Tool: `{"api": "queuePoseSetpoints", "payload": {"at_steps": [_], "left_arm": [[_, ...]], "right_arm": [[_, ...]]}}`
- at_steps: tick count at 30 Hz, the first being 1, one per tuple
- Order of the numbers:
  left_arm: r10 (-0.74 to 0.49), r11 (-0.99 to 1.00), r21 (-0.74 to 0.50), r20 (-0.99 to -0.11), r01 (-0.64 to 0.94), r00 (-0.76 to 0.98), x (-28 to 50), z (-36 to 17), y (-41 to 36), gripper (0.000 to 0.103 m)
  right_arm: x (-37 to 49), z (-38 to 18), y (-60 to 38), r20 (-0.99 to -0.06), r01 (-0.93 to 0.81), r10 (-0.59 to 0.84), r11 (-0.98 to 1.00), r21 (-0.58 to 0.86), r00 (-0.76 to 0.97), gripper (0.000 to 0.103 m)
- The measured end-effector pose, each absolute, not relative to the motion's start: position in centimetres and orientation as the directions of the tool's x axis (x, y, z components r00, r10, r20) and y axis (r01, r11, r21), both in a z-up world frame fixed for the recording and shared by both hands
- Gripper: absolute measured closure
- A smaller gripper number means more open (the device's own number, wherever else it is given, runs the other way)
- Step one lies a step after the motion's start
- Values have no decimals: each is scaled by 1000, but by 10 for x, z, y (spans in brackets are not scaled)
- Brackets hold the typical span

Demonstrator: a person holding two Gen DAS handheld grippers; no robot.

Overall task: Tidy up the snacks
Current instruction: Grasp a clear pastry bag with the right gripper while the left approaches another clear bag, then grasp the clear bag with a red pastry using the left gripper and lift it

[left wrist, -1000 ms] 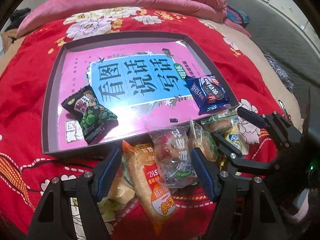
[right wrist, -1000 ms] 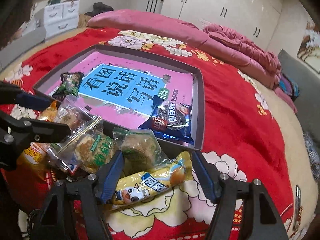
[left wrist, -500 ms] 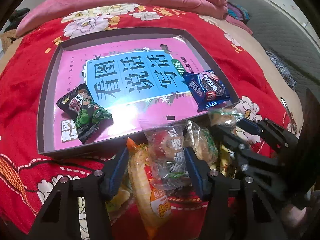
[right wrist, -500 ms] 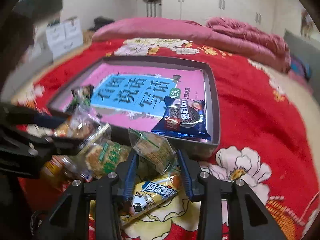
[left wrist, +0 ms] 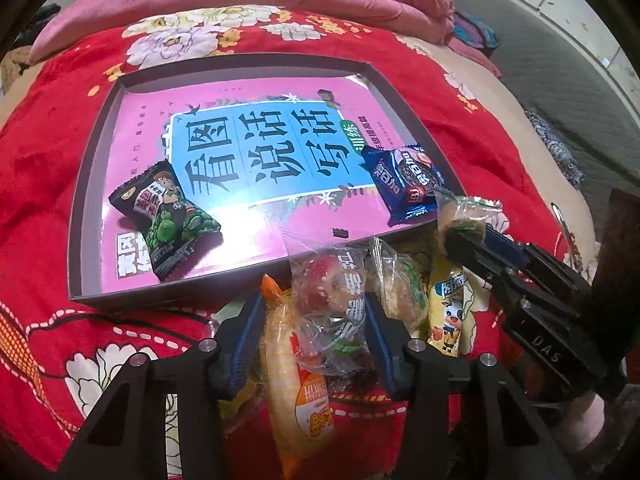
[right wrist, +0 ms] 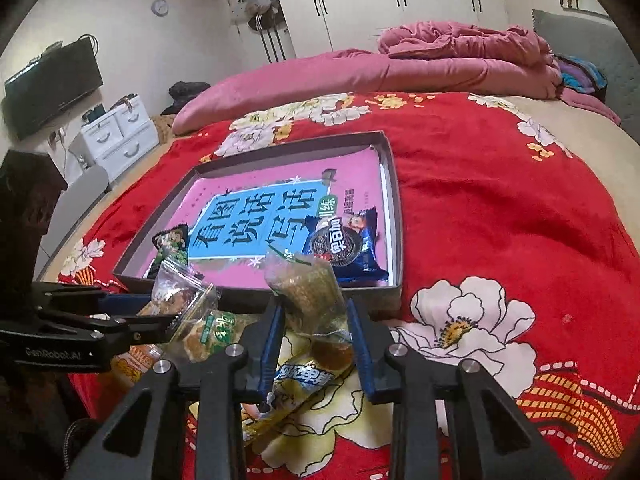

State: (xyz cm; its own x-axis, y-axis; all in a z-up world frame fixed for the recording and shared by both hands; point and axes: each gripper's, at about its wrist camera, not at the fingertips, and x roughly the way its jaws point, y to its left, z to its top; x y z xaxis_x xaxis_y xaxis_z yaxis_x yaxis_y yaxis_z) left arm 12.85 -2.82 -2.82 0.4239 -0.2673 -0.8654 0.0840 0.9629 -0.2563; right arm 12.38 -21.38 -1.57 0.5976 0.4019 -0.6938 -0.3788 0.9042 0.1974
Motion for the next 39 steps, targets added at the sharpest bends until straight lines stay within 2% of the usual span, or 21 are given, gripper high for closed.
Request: {"api": "queuePoseSetpoints", "payload": {"at_steps": [3,11,13,16,31,39], "left_arm": [[-277,960,-268,-860,82,428,128,-28,-27,53],[-305,950,-300,-845,81,440,126,-26,-23,54],[-314,947,-311,-839,82,445,126,-25,-21,54],[-323,943,-322,-832,82,451,125,-24,-20,54],[-345,931,-359,-792,74,503,122,-6,-6,55],[-376,913,-402,-769,65,517,121,-1,5,55]], "right_arm": [[122,-14,-206,-696,-398,375,907,138,613,70],[128,-18,-199,-709,-399,362,909,122,606,68],[129,-19,-198,-703,-403,372,906,132,606,68],[129,-18,-200,-697,-402,387,903,153,604,77],[121,17,-207,-615,-394,456,886,245,643,78],[118,25,-200,-606,-408,467,880,244,645,78]]}}
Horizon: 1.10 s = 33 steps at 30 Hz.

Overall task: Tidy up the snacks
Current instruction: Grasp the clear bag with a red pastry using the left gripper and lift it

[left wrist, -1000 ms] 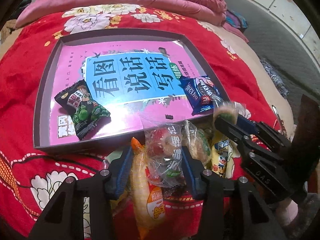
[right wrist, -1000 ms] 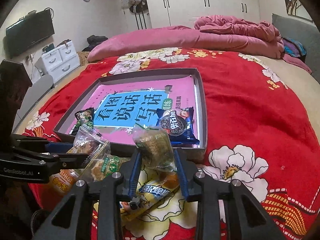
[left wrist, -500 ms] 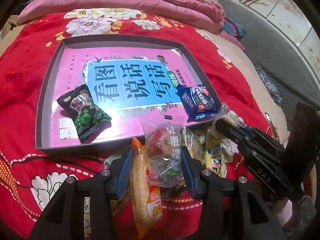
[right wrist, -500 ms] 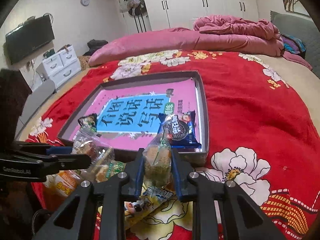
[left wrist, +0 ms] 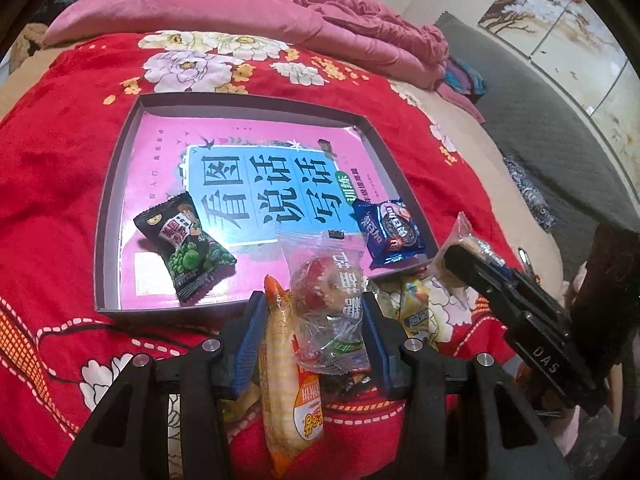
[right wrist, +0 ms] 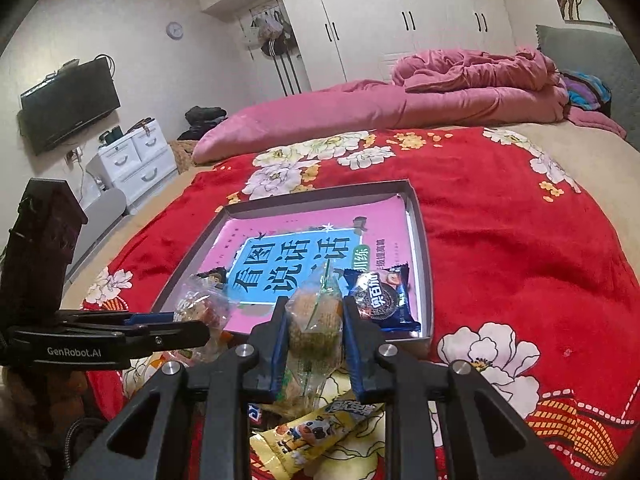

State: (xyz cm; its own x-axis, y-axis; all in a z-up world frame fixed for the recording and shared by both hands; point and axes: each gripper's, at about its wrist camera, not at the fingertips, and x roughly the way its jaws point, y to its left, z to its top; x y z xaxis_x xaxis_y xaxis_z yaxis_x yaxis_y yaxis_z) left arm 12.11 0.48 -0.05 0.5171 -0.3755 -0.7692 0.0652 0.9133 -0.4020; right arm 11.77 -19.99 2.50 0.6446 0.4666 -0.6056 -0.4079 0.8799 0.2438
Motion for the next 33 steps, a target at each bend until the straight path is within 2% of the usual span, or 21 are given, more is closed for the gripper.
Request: {"api": "queuePoseSetpoints", "payload": {"at_steps": [5,14,25,33], "left_arm": [[-402,900,-432,-764,62,505,122,-3,9,55],[-394,907,-414,-773,75,496,122,-17,5,55],[-335,938,-329,-795,104,505,124,-24,-7,50],[-252,968,-217,-819,128,516,121,-21,-21,48]], "right_arm": [[119,24,-201,-609,-402,472,878,259,638,78],[123,19,-202,-621,-393,475,877,276,624,78],[125,14,-203,-626,-385,478,876,290,616,78],[126,13,-204,-625,-381,483,874,302,613,78]]}}
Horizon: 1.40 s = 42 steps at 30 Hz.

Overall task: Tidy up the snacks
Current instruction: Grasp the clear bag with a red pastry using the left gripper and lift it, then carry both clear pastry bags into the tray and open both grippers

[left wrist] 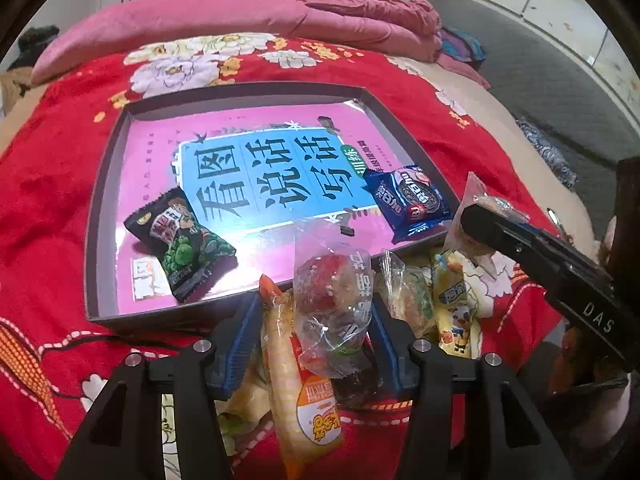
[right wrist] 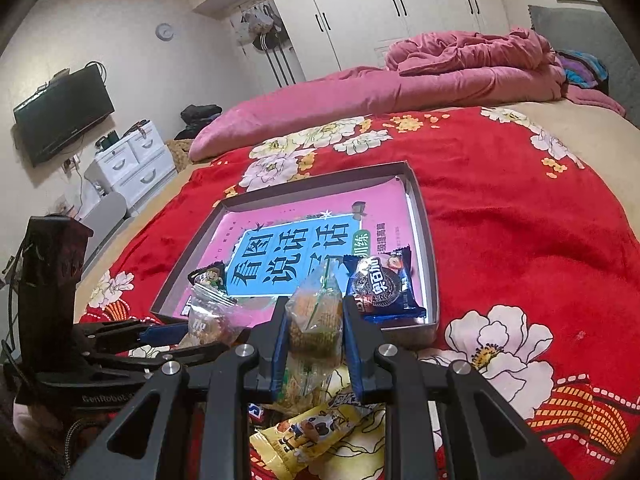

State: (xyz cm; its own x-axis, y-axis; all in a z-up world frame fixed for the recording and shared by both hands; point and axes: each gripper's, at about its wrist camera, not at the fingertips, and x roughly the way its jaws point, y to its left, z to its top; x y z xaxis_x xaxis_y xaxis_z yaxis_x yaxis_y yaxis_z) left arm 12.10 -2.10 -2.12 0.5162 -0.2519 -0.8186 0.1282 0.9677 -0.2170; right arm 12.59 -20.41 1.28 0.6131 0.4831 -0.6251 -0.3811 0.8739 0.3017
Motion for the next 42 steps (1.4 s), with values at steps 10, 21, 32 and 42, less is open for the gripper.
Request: {"api": "queuePoseSetpoints", "payload": {"at_steps": [10,21,32,42], "left_arm": [[-195,981,-149,-816,127,545,120,-14,-24,43],[-227,974,-186,-813,129,536,128,-14,-26,58],[-335,939,-319,-775,125,535,131,-3,-14,68],[-358,920,-383,-742,79,567,142,8,5,69]], "right_arm": [[128,11,-209,-620,-373,490,871,320,612,78],[128,13,-209,-613,-374,493,869,323,617,78],[130,23,-203,-593,-392,508,861,324,625,78],[139,27,-200,-581,-391,513,858,333,632,78]]}}
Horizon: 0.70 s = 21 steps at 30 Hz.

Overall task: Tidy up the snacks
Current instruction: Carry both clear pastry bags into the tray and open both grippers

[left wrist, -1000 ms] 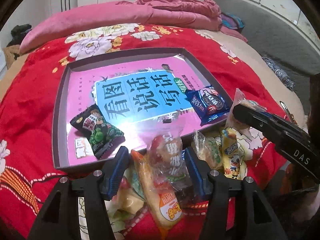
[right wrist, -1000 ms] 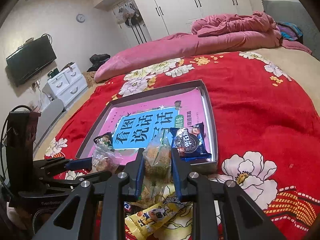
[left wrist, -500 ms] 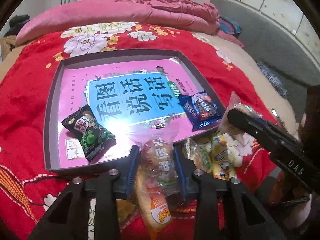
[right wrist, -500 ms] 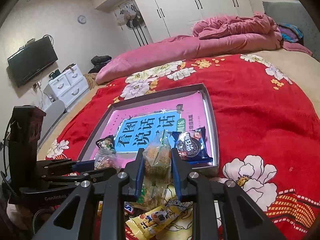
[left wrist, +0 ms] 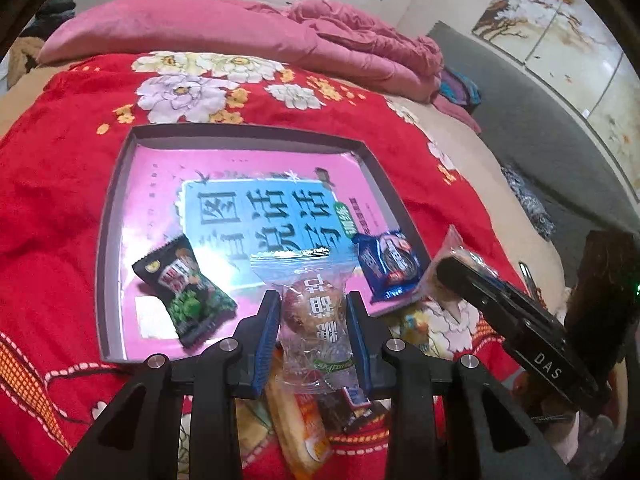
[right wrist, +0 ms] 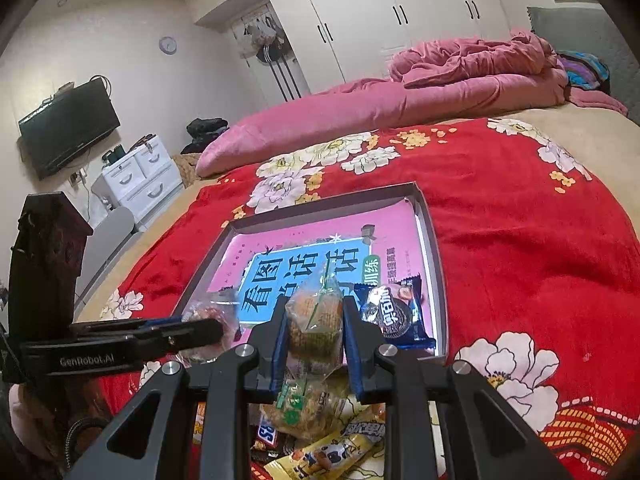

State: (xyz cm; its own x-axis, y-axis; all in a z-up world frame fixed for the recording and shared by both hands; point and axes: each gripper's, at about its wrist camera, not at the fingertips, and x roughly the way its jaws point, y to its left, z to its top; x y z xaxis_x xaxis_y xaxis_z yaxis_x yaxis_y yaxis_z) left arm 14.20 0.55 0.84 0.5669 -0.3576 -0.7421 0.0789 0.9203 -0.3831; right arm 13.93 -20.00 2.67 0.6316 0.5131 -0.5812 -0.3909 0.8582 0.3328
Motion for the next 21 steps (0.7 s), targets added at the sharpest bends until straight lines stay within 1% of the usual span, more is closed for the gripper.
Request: {"api": "queuePoseSetpoints", "payload": {"at_steps": [9,13,21], "left_arm": [[-312,927,-375,-736,22,600,157,4,20,68],[-300,927,-374,-732,8,612,164,0,23,68],[-266,943,-333,-743,6,614,171,-10,17,68]], "right_arm": [[152,23,-191,-584,-389,520,854,346,623,78],[159,16,-188,-592,-386,542,841,380,597,78],[171,-3,-180,-638,-360,534,845,395,554,78]]}}
